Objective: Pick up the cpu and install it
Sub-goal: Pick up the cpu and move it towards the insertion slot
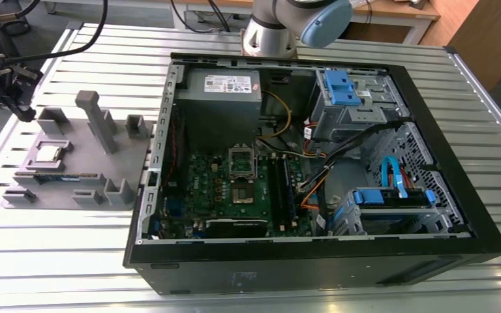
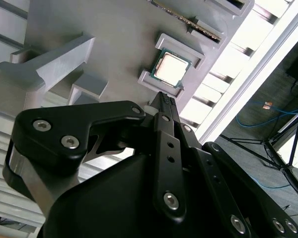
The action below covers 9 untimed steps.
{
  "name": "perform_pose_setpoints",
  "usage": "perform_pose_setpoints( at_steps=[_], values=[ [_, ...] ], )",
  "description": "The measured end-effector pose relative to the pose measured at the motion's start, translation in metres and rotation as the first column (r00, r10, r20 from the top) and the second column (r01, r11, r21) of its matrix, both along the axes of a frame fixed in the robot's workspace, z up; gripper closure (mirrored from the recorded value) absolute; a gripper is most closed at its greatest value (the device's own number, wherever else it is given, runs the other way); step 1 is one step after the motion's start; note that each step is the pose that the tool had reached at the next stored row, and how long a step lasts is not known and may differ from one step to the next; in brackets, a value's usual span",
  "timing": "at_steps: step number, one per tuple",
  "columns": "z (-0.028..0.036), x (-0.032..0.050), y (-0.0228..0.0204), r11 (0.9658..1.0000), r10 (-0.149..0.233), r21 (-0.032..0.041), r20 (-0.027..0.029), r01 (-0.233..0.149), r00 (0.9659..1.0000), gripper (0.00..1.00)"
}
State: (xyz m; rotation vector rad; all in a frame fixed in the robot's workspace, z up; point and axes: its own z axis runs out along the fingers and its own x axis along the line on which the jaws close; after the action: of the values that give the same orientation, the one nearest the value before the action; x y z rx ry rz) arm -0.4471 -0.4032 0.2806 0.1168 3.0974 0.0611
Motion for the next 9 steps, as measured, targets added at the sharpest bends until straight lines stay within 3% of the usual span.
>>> perform_pose_setpoints(
  at_steps=[9],
  values=[
    [-0.0004,0.0,0.0,1.0,0.0,0.0,0.0,0.0,1.0,0.89]
  ],
)
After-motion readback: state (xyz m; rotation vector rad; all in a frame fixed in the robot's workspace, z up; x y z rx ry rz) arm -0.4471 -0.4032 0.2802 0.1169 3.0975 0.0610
